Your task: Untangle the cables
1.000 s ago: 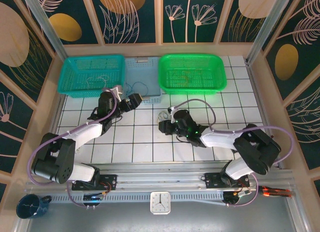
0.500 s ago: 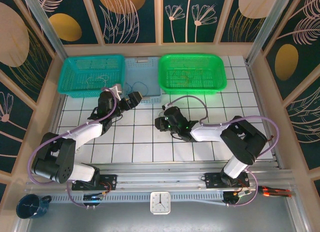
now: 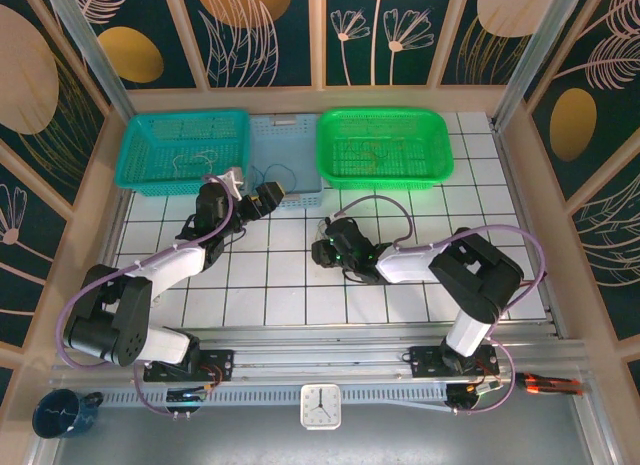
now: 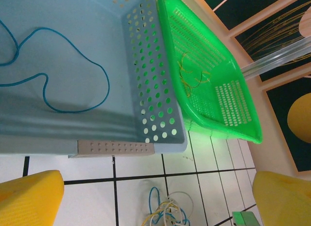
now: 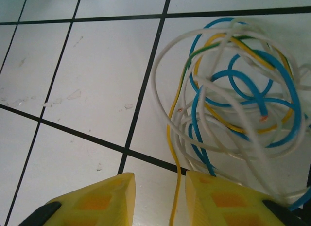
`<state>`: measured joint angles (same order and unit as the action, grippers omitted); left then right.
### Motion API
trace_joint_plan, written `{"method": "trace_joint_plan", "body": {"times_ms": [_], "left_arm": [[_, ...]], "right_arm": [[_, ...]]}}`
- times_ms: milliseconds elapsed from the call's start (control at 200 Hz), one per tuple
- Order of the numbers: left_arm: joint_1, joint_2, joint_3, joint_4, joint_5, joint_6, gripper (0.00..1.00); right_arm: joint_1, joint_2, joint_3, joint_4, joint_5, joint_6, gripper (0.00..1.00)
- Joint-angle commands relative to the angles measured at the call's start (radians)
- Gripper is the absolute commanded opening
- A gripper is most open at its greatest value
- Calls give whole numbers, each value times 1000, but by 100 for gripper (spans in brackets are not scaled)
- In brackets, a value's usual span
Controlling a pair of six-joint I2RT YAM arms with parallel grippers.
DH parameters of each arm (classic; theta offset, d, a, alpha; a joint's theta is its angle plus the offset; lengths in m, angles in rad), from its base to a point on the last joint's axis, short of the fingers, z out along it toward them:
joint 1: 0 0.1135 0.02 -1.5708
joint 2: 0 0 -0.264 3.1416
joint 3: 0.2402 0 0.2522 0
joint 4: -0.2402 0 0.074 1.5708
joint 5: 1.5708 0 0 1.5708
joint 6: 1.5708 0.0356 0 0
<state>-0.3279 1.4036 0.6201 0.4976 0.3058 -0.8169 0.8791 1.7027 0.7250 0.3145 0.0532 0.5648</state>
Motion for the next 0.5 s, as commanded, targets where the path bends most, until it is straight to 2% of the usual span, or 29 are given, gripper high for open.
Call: {"method": "trace_joint_plan", "body": {"times_ms": [0, 285, 335, 430, 495], "left_arm": [[-3, 5, 0, 46, 6, -13, 99], [-3, 3, 0, 48, 7, -15, 99], [-3, 3, 1, 48, 9, -15, 99], [-3, 0, 2, 47, 10, -12, 99], [-4, -2, 4, 44, 9, -8, 99]], "right_arm": [[10, 7, 14, -10, 23, 15, 33], [8, 10, 3, -3, 36, 16, 28], [9, 14, 6, -3, 36, 16, 22], [9, 13, 8, -3, 31, 11, 2], [9, -1, 8, -13, 27, 5, 0]]}}
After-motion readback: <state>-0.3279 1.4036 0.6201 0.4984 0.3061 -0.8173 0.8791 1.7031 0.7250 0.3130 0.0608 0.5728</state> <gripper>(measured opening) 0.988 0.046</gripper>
